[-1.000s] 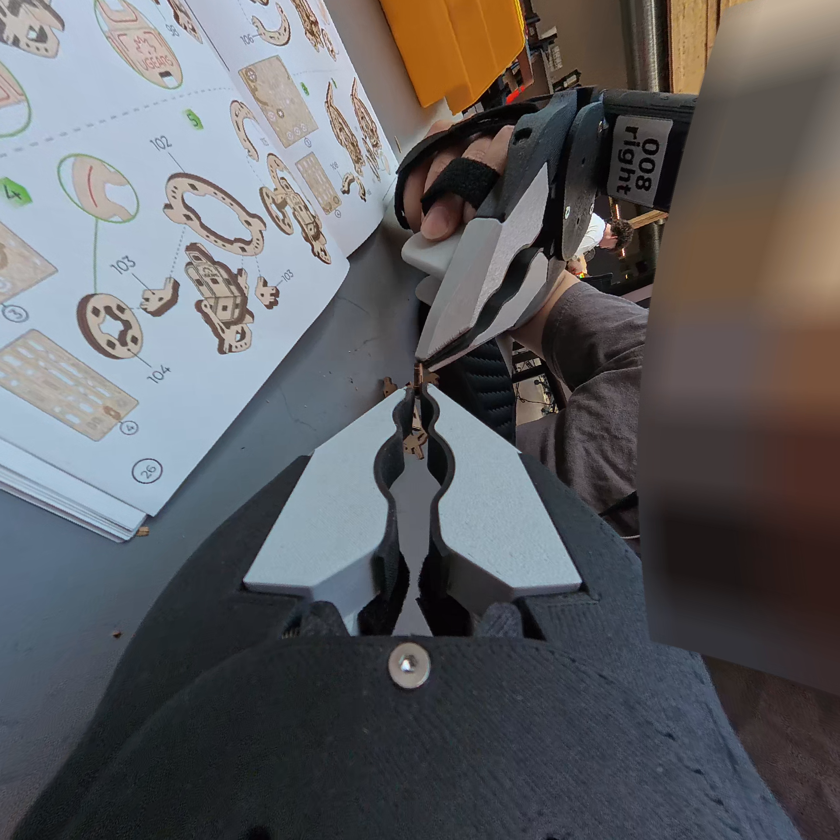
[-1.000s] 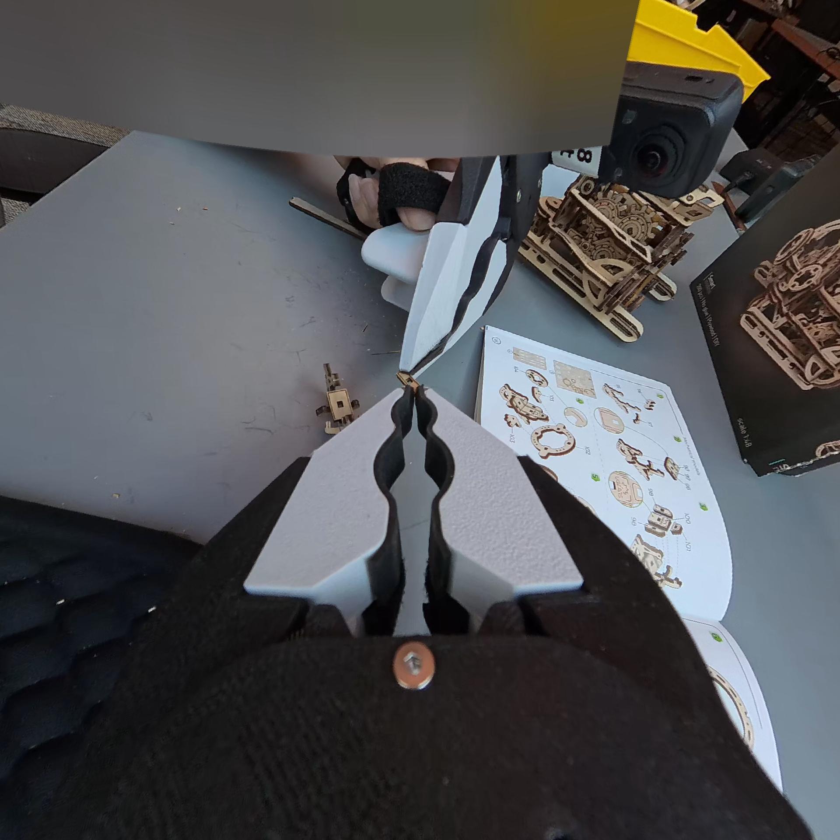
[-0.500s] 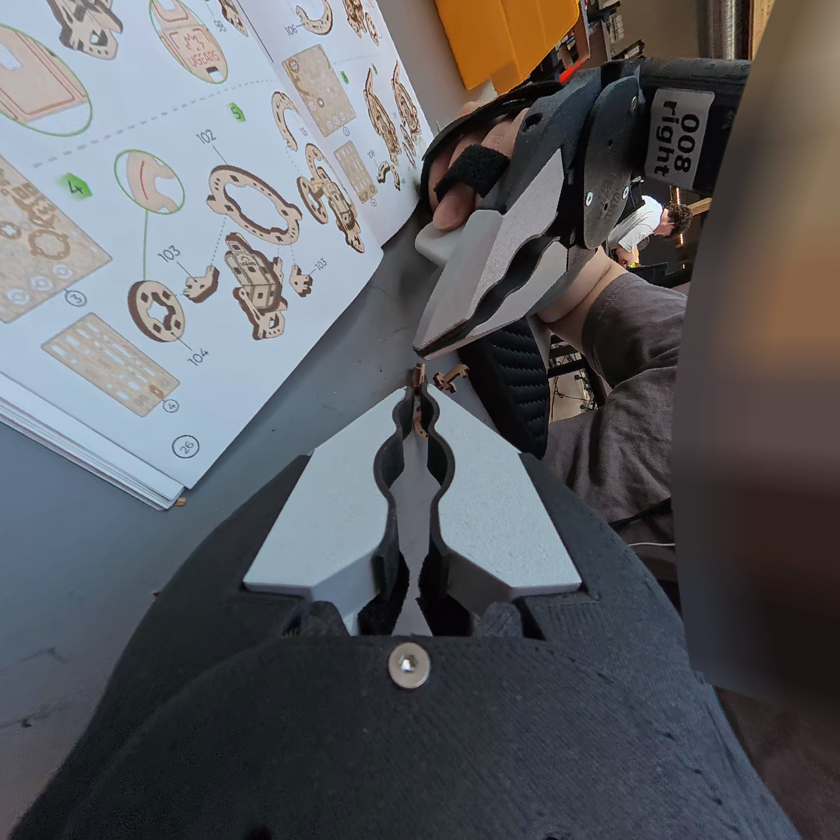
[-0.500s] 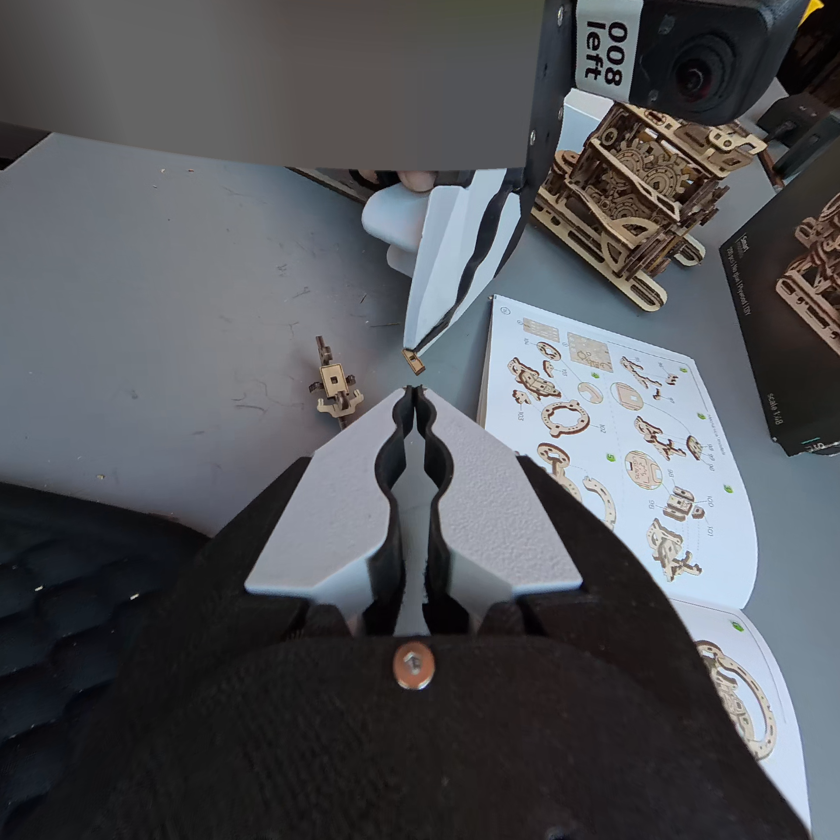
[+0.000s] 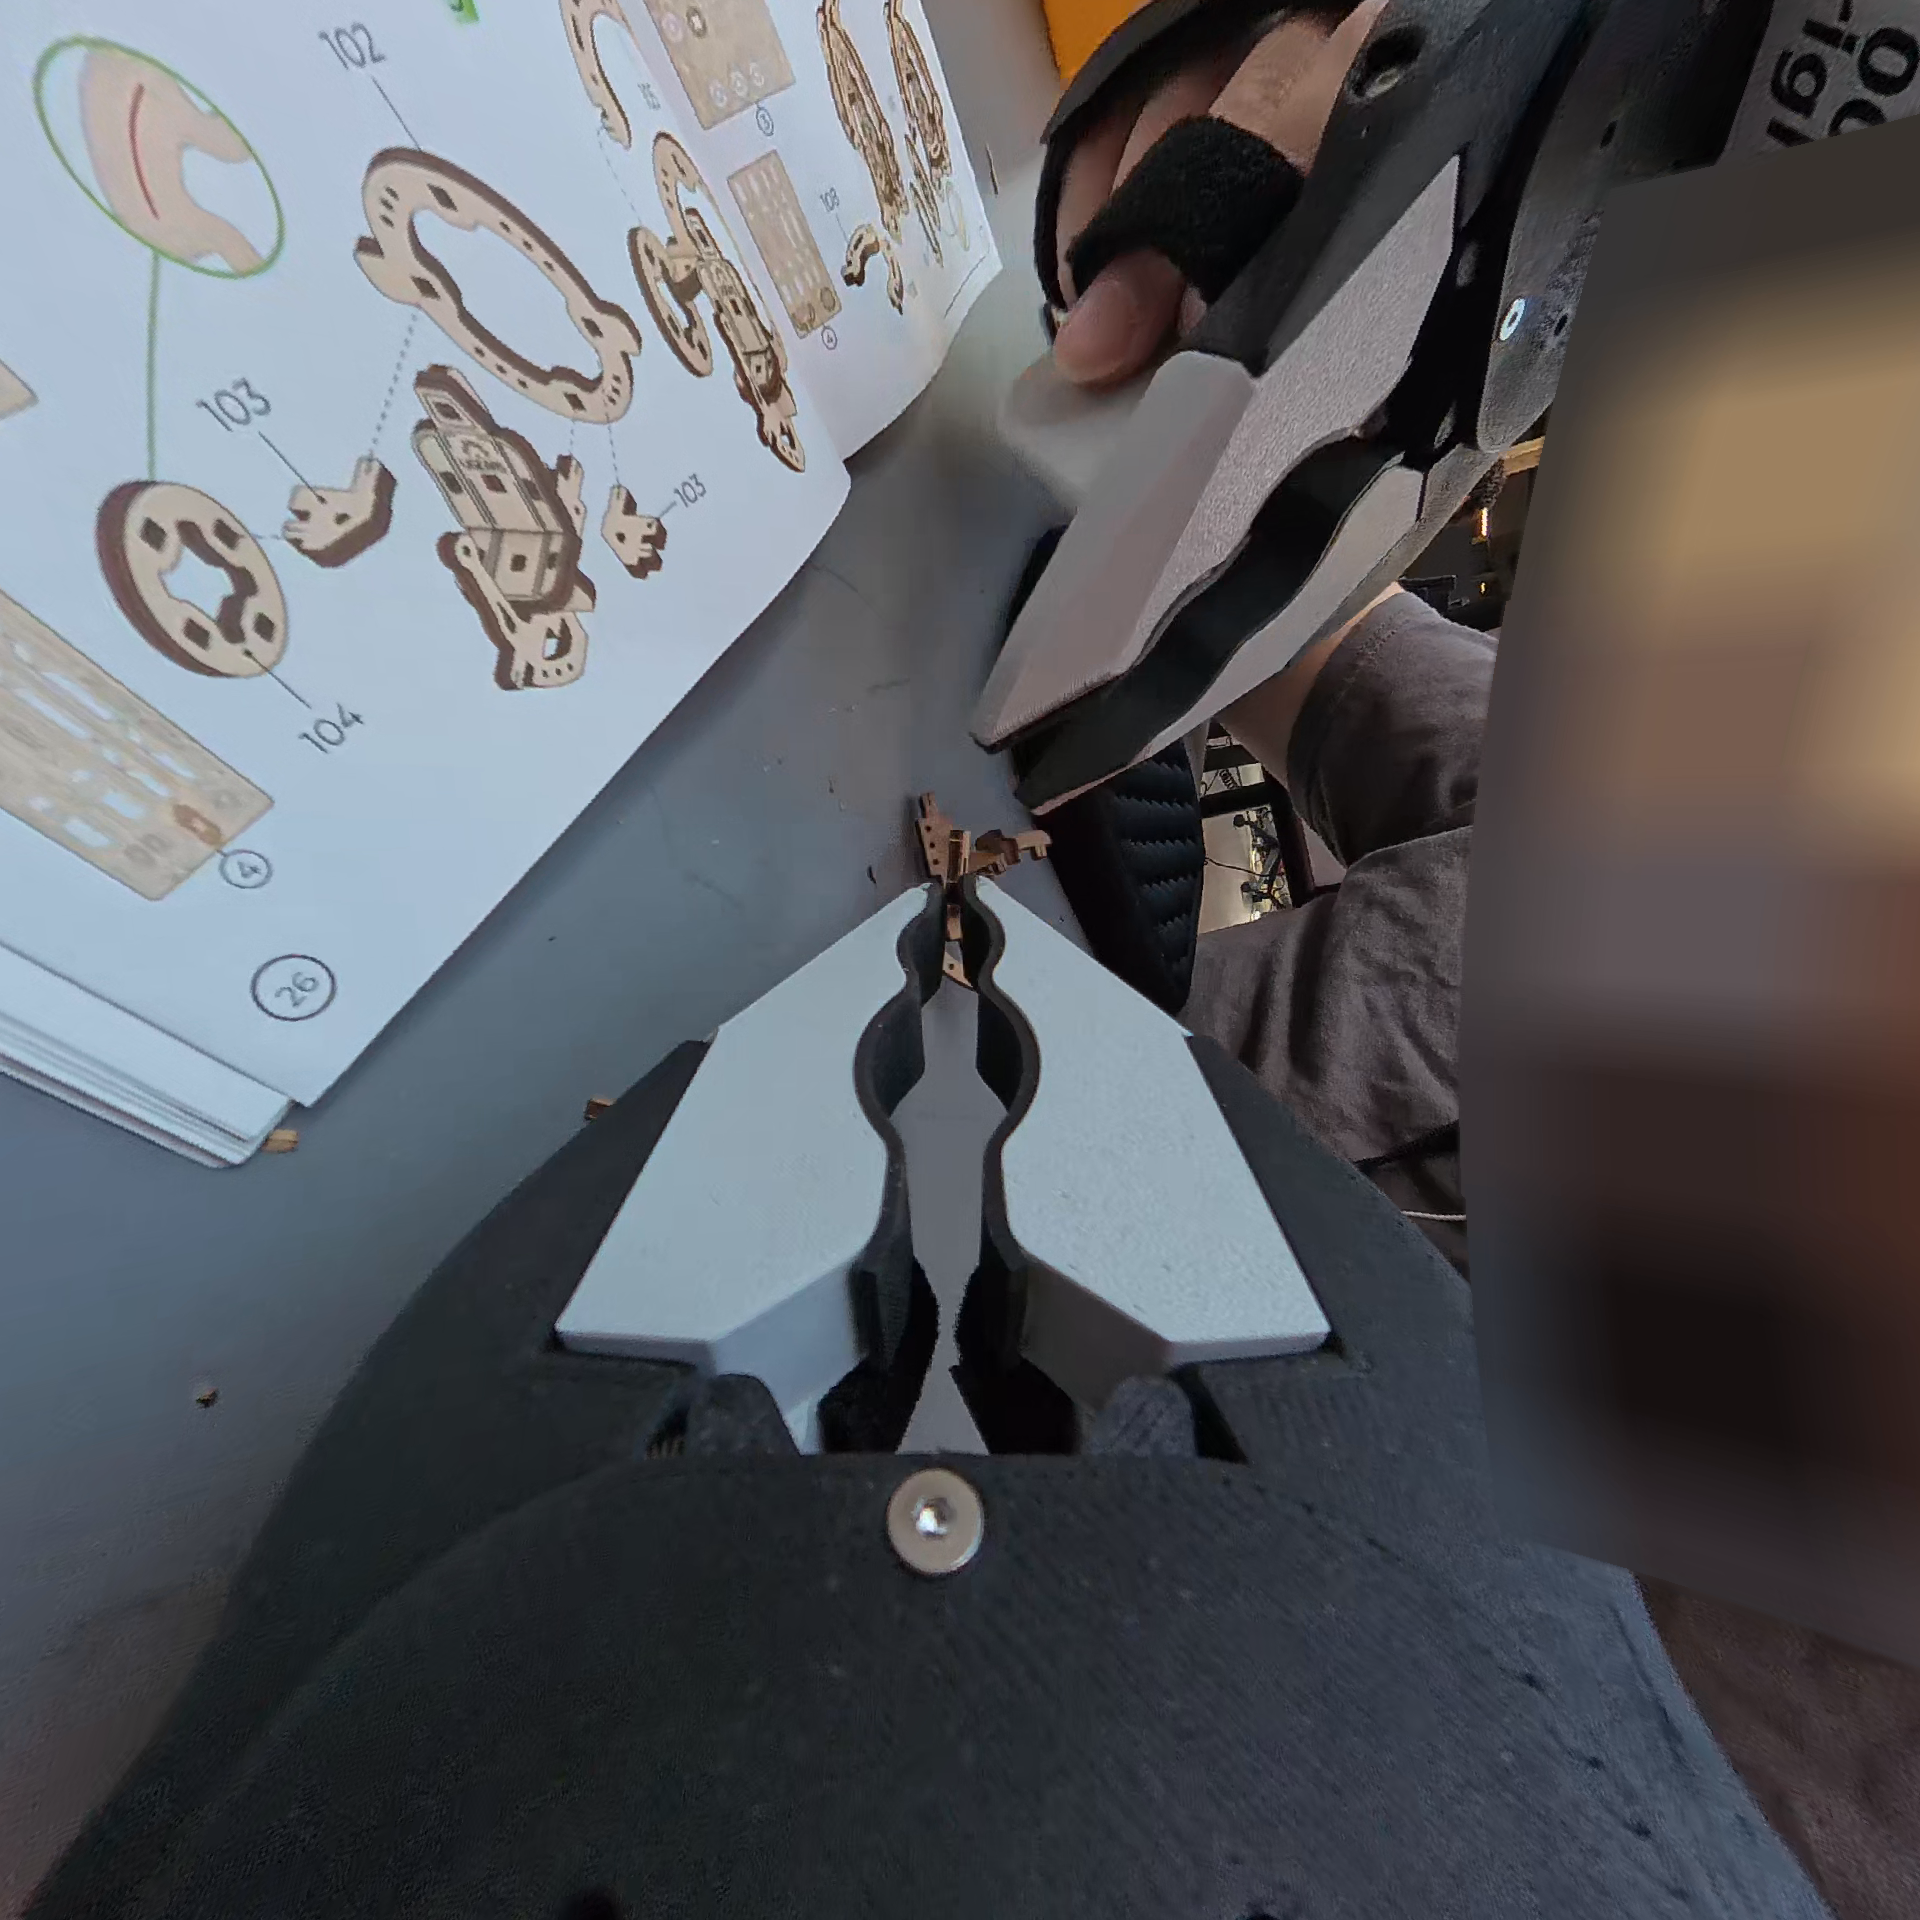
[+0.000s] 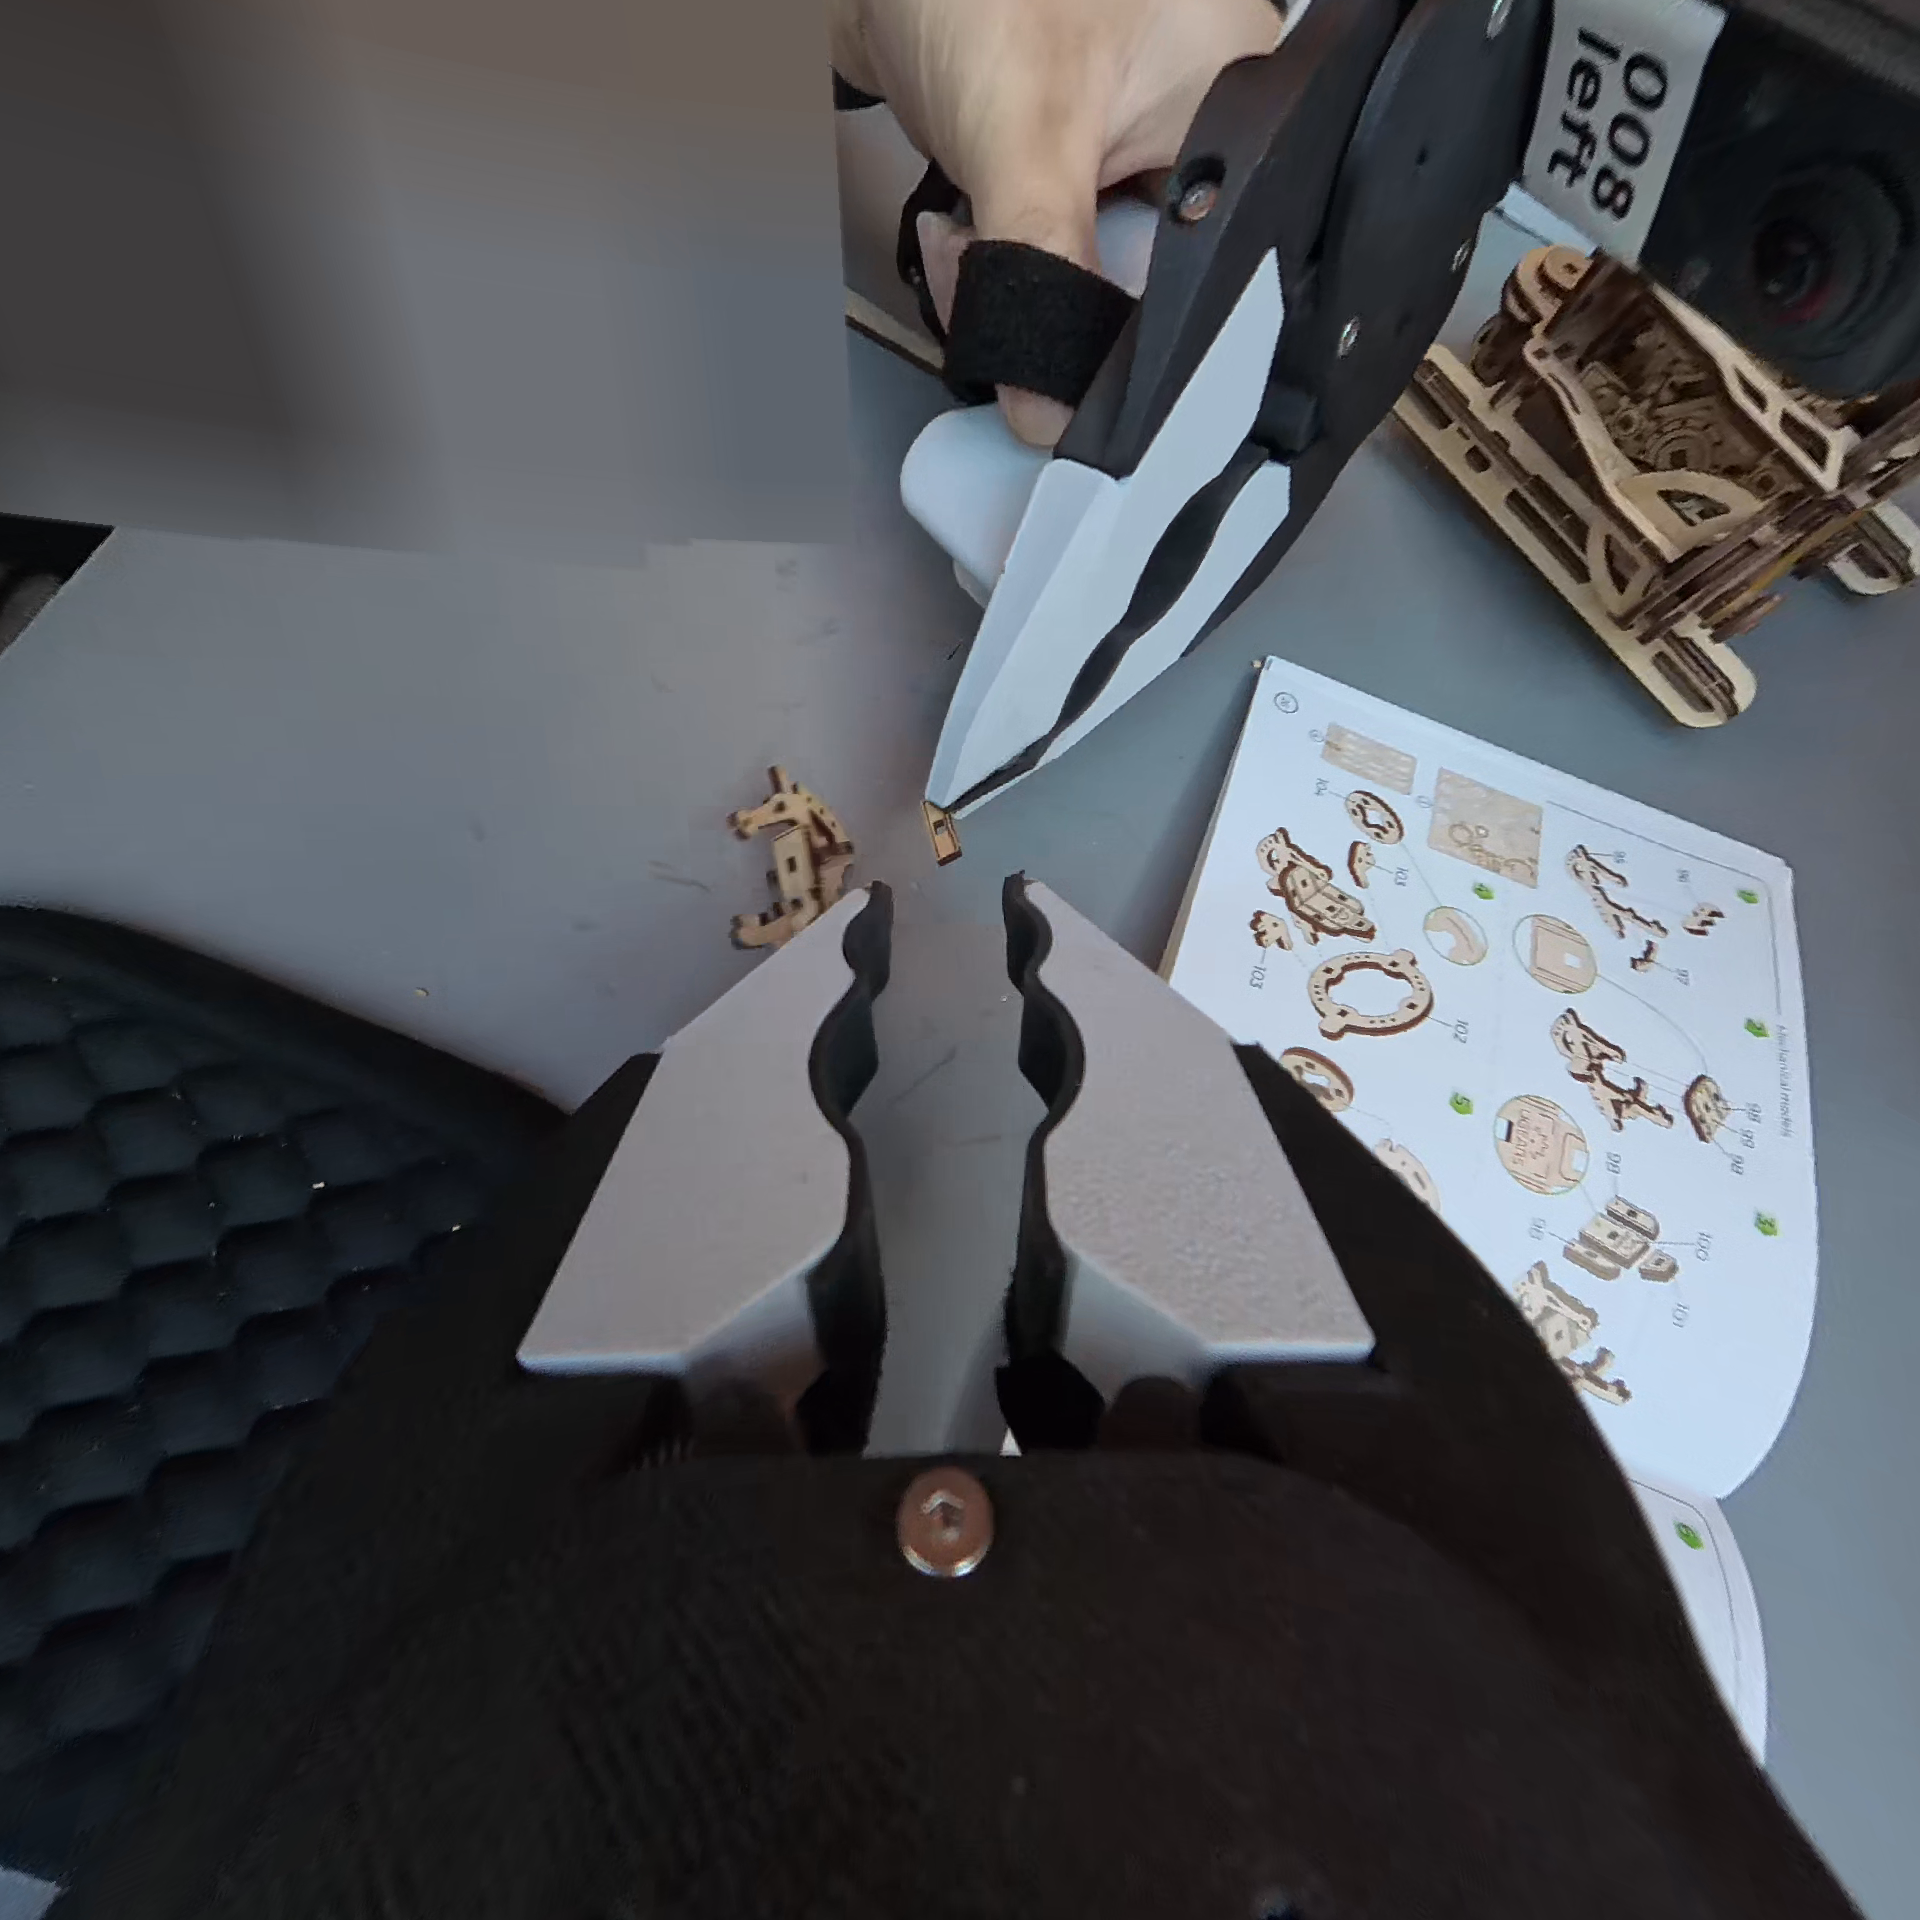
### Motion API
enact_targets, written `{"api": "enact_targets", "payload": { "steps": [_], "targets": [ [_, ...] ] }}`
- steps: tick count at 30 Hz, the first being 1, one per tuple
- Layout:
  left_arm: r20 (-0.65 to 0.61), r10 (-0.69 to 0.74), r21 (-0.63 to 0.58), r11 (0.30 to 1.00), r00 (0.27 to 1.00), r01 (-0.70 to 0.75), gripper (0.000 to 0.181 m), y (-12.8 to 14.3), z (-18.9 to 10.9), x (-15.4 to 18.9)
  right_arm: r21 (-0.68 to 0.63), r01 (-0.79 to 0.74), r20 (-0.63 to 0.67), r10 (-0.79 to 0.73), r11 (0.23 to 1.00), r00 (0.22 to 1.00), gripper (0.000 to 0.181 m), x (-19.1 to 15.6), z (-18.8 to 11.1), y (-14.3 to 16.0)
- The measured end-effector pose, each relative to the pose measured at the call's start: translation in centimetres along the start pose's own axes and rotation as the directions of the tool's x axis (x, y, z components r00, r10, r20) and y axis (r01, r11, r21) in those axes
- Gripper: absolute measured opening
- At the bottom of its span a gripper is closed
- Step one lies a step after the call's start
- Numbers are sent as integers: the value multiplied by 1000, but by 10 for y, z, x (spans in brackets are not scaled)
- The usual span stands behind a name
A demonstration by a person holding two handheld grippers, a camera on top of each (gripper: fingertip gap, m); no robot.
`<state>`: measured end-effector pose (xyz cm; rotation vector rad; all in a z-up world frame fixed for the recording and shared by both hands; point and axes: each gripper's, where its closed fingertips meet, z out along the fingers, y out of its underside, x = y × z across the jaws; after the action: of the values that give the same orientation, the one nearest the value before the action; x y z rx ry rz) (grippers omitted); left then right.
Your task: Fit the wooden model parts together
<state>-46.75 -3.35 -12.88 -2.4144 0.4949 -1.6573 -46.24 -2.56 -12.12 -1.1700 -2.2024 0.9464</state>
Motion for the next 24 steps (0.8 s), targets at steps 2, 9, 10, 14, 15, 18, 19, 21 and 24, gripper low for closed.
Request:
{"api": "enact_targets", "payload": {
  "steps": [2, 9, 10, 14, 15, 18, 19, 21, 24],
  "targets": [
    [-31, -14, 0, 1000, 999, 14, 0, 0, 1, 3, 22, -8, -39, 9, 1000, 999, 21, 2, -5, -3],
    [-19, -1, -8, 1000, 1000, 1, 0, 1, 1, 3, 112, -74, 48, 69, 991, 996, 23, -24, -12, -2],
    [-21, 3, -2, 1000, 1000, -3, 0, 0, 0, 5, 141, -64, 61, 56, 988, 997, 24, -32, -14, -5],
    [-23, 20, 6, 1000, 1000, -20, 0, -1, -2, 8, 89, 48, 14, -50, 995, 999, 31, -46, -9, 4],
    [-23, 23, 4, 1000, 999, -23, 0, -1, -2, 9, 77, 95, -20, -94, 992, 995, 33, -47, -8, 5],
    [-28, 28, -5, 1000, 999, -28, 0, 0, 0, 10, 32, 211, -74, -208, 977, 975, 35, -50, -2, 7],
    [-30, 28, -7, 1000, 999, -29, 0, 0, 0, 10, 21, 216, -71, -214, 976, 974, 36, -50, 0, 8],
    [-32, 30, -10, 999, 999, -30, 0, 1, 1, 10, 36, 178, -38, -177, 983, 983, 37, -50, 0, 7],
    [-32, 34, -13, 999, 999, -35, 0, 1, 2, 11, 46, 89, 7, -89, 995, 996, 41, -48, 1, 9]
  ]
}}
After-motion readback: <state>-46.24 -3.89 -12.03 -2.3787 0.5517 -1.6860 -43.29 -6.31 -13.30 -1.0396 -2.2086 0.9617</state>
